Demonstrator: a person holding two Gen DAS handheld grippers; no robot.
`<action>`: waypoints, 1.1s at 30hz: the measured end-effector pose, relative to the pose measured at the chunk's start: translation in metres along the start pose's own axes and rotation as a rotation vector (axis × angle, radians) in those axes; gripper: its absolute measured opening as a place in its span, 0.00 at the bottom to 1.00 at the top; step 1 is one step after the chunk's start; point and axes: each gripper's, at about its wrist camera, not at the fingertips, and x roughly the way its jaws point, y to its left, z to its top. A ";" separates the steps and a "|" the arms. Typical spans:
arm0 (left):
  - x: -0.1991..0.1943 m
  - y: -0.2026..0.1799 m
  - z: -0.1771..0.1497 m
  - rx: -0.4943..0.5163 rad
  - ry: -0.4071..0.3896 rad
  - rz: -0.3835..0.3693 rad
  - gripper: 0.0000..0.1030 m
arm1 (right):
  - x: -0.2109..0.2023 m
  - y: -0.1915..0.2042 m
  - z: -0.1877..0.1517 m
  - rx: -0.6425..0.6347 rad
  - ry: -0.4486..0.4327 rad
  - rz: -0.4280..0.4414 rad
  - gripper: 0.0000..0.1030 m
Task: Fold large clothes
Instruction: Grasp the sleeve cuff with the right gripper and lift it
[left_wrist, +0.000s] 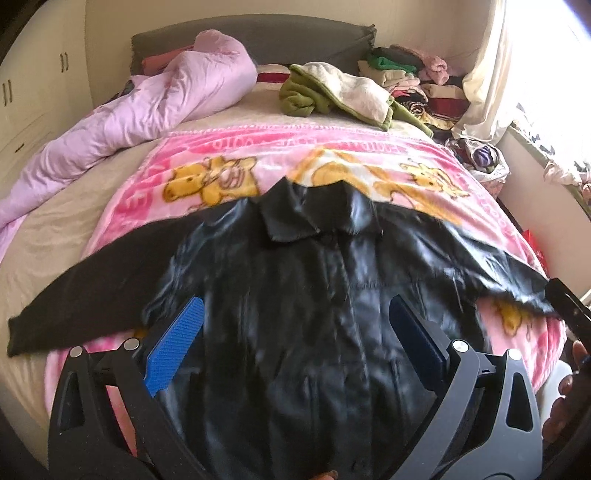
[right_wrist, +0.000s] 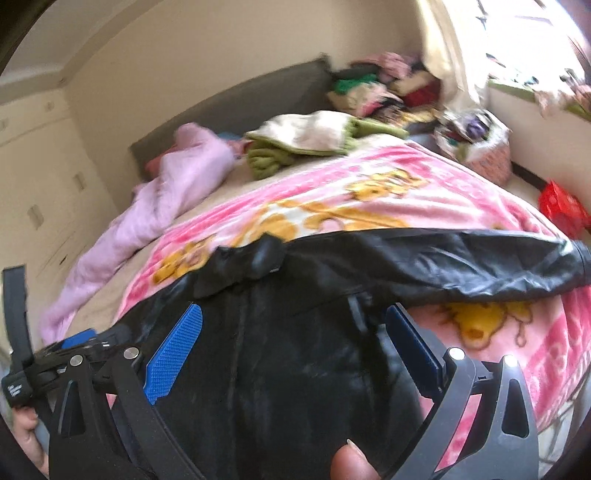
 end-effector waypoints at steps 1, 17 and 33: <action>0.006 -0.003 0.007 -0.001 0.004 0.001 0.91 | 0.004 -0.008 0.003 0.024 0.003 -0.011 0.96; 0.088 -0.037 0.057 -0.002 0.042 -0.035 0.91 | 0.041 -0.196 0.026 0.554 0.016 -0.296 0.96; 0.153 -0.045 0.065 0.019 0.155 -0.006 0.91 | 0.050 -0.330 0.001 0.955 -0.080 -0.354 0.80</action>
